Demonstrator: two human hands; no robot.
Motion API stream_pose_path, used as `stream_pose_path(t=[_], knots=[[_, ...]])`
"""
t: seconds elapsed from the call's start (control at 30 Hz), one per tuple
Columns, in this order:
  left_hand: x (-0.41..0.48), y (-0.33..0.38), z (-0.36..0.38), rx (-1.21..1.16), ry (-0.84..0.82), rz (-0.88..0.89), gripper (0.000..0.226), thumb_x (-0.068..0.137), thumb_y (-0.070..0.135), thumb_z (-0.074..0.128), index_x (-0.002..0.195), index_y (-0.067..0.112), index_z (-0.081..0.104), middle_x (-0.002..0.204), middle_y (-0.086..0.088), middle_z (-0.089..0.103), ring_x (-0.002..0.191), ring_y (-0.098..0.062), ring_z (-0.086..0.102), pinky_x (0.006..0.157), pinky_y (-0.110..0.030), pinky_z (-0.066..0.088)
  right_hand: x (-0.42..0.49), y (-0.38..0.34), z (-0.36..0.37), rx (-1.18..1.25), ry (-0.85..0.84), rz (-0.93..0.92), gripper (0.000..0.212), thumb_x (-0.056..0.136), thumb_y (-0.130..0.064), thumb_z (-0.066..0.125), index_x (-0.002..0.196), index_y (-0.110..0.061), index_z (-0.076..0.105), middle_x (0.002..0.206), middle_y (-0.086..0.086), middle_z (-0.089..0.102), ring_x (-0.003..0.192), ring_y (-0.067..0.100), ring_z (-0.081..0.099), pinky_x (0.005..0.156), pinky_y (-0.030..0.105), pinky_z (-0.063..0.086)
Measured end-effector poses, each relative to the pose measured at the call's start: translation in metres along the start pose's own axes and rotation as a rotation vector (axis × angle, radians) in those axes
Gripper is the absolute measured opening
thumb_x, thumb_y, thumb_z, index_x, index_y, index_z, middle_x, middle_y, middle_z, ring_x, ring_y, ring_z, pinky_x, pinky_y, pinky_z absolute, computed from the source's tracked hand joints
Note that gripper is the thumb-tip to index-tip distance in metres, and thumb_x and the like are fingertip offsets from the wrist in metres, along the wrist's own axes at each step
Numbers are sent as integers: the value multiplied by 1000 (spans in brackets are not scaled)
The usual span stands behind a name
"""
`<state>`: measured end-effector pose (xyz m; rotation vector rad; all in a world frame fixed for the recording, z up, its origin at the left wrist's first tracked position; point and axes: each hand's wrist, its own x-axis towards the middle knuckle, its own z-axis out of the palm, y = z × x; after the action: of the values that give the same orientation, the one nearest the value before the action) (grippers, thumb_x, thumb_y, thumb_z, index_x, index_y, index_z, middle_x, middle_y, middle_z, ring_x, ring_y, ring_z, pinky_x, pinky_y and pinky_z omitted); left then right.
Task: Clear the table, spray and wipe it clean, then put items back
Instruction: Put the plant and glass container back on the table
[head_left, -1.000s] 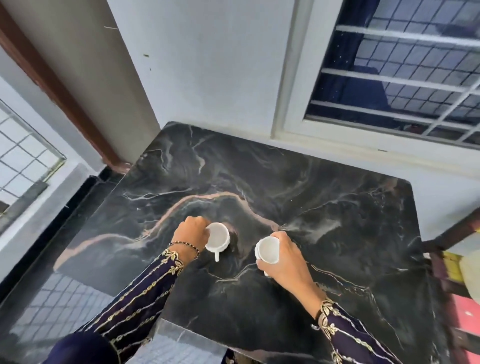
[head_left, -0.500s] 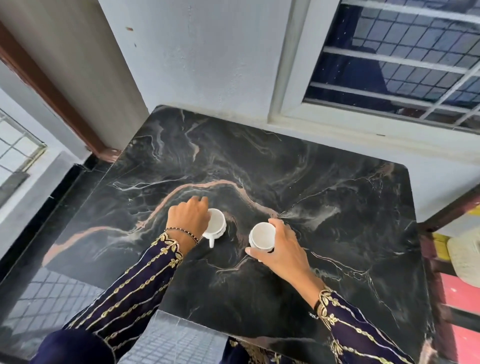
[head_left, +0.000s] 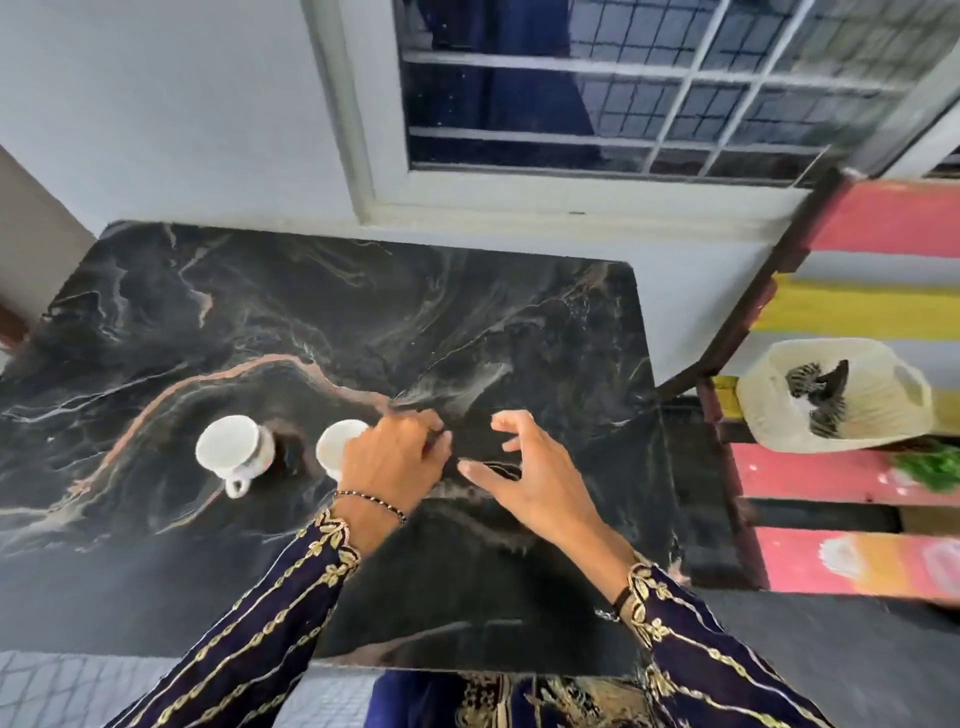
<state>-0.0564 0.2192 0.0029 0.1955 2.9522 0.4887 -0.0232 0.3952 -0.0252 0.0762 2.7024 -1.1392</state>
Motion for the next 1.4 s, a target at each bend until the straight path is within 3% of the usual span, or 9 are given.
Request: stream_pose_path(t=[0.2, 0.47, 0.6, 0.77, 0.93, 1.07, 1.23, 1.33, 1.4], knots=[[3, 150, 61, -26, -59, 43, 21, 91, 45, 49, 103, 35, 63, 105, 10, 70, 98, -23, 67, 77, -34, 51, -22, 117, -97, 34, 50, 29, 61, 86, -61, 67, 134, -34, 43, 140, -19, 54, 116, 0, 57, 99, 36, 54], [32, 373, 172, 29, -230, 165, 23, 94, 46, 44, 106, 34, 60, 105, 8, 69, 96, -23, 67, 75, -32, 50, -52, 321, -232, 110, 136, 238, 57, 88, -51, 72, 133, -25, 50, 130, -11, 61, 107, 4, 61, 90, 32, 55], [46, 440, 227, 45, -343, 251, 22, 93, 44, 45, 104, 32, 60, 106, 11, 69, 98, -20, 66, 78, -34, 52, -75, 414, -275, 131, 187, 387, 48, 89, -44, 74, 126, -22, 53, 116, -6, 64, 103, 11, 62, 87, 33, 55], [64, 510, 296, 101, -485, 417, 24, 94, 40, 42, 109, 30, 59, 113, 8, 64, 103, -22, 65, 82, -37, 52, -104, 538, -307, 63, 249, 579, 51, 88, -30, 78, 130, -12, 56, 123, 6, 65, 115, 23, 61, 89, 28, 42], [87, 574, 361, 148, -574, 597, 45, 97, 34, 43, 140, 22, 39, 134, -1, 49, 118, -26, 55, 92, -40, 48, -119, 640, -326, -72, 279, 734, 65, 82, -34, 82, 135, -10, 53, 137, 14, 56, 129, 35, 47, 105, 44, 37], [110, 621, 417, 170, -562, 696, 54, 95, 24, 50, 146, 20, 31, 147, -9, 35, 129, -29, 46, 95, -47, 49, -117, 694, -335, -159, 257, 749, 77, 77, -34, 85, 141, -11, 50, 155, 11, 42, 139, 36, 40, 110, 50, 32], [143, 682, 472, 194, -444, 831, 71, 88, 11, 58, 150, 26, 26, 159, -15, 14, 134, -34, 39, 97, -44, 50, -114, 740, -343, -227, 104, 754, 99, 76, -50, 83, 157, -31, 29, 170, 1, 12, 152, 31, 14, 118, 59, 23], [161, 716, 491, 290, -396, 895, 79, 88, 8, 60, 151, 32, 19, 160, -16, 4, 121, -35, 47, 79, -40, 52, -113, 760, -343, -175, 38, 777, 110, 71, -52, 86, 158, -43, 20, 170, 1, 2, 152, 36, 8, 112, 71, 28], [173, 728, 501, 319, -409, 916, 81, 87, 3, 58, 150, 35, 19, 160, -17, 2, 115, -35, 50, 74, -42, 53, -113, 766, -339, -159, -7, 774, 111, 71, -49, 87, 158, -42, 19, 170, 2, 2, 151, 39, 9, 109, 68, 35]])
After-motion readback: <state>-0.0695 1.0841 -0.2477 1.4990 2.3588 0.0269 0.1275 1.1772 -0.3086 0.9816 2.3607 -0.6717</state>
